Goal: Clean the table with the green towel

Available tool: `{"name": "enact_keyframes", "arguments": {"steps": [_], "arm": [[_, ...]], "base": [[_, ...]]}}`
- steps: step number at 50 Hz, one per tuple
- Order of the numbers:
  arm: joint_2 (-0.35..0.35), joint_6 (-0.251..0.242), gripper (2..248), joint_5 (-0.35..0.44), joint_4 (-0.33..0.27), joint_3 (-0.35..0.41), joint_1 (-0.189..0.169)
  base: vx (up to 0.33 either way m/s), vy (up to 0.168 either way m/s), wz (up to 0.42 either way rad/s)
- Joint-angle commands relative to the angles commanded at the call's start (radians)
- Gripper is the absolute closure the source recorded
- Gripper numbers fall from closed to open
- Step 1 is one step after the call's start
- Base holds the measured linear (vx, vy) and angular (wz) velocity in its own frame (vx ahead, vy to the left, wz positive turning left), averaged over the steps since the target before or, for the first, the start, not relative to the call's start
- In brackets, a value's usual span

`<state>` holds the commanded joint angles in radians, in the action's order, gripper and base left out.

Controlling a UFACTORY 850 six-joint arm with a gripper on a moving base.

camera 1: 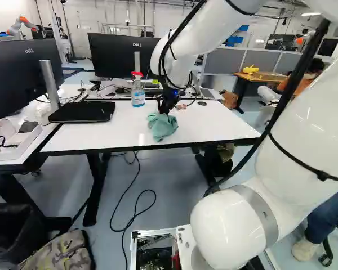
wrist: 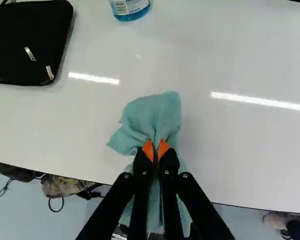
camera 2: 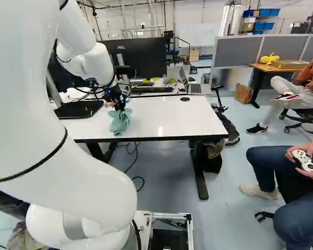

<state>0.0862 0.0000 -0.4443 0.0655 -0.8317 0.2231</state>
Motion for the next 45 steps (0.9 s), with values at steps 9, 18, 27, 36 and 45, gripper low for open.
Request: {"name": "enact_keyframes", "arguments": {"steps": [9,18,27,36,45], "arm": [[0.028,0.000,219,-0.042,0.000,0.002,0.000],[0.057,0.000,219,-0.076,0.000,0.003,0.000],[0.076,0.000,219,-0.076,0.000,0.004,0.000],[0.075,0.000,219,-0.076,0.000,0.004,-0.002],[0.073,0.000,219,-0.076,0.000,0.002,-0.017]], "base": [[0.000,0.000,0.000],[0.000,0.000,0.000],[0.000,0.000,0.000],[0.000,0.000,0.000],[0.000,0.000,0.000]]}}
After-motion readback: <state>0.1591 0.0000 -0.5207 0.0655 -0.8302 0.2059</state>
